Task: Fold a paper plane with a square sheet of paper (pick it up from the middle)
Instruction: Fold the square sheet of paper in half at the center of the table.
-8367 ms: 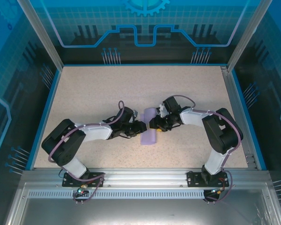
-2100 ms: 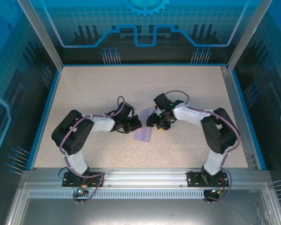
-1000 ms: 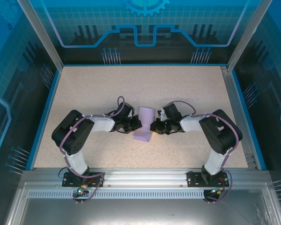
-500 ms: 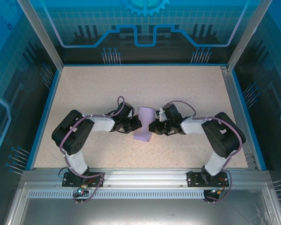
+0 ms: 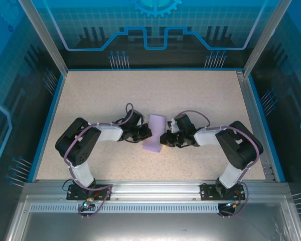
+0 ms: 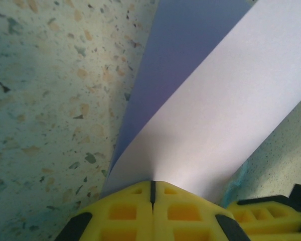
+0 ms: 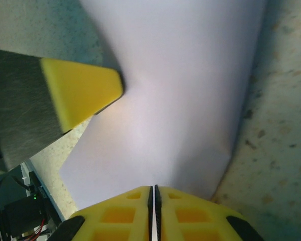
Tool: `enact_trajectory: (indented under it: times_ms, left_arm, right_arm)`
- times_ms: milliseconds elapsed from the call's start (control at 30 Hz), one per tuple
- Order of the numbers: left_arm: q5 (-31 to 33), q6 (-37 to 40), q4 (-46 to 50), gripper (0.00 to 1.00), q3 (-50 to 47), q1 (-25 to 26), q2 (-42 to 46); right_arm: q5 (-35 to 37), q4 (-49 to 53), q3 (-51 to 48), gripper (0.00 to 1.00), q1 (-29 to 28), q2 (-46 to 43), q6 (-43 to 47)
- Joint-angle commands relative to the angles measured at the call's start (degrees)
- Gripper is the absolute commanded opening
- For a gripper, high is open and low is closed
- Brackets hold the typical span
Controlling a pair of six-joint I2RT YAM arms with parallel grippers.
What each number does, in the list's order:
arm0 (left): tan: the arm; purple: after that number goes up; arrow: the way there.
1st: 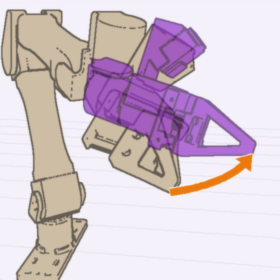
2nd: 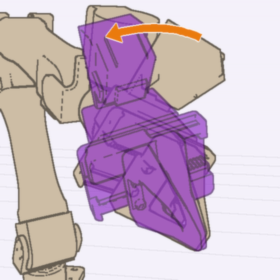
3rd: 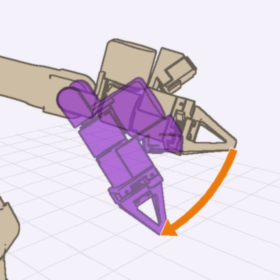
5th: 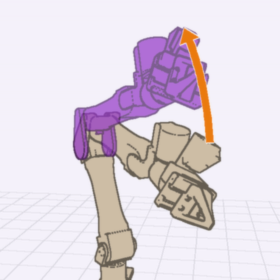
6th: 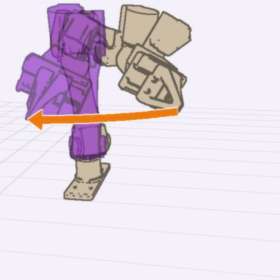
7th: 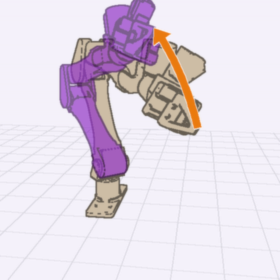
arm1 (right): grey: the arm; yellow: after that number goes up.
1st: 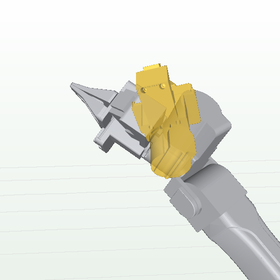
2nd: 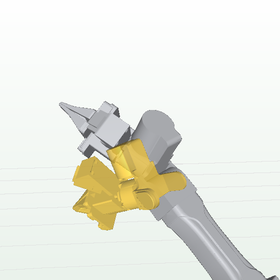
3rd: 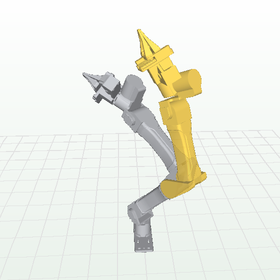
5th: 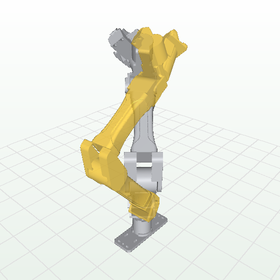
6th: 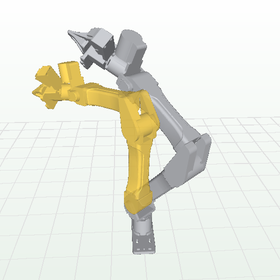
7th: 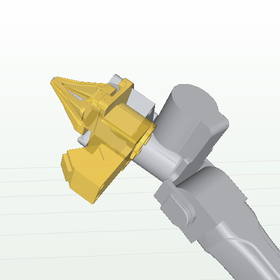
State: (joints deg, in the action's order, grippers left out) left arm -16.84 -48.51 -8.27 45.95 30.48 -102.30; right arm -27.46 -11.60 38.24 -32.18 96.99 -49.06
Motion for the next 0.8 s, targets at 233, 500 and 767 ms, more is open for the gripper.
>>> enact_trajectory:
  times_ms: [233,500,767]
  left_arm:
    - [0.31,0.13,3.43,0.00,-1.60,-0.09,-1.60]
    - [0.32,0.47,3.61,0.00,-1.76,-0.09,-1.50]
    - [0.31,0.37,3.60,0.00,-1.84,-0.13,-1.30]
  right_arm:
    - [0.85,-1.81,-2.19,0.12,-3.27,1.93,-0.69]
    - [1.80,-2.10,-3.62,0.13,-3.21,3.27,-0.39]
    - [0.44,-0.45,-3.69,0.13,-3.58,-4.32,-0.60]
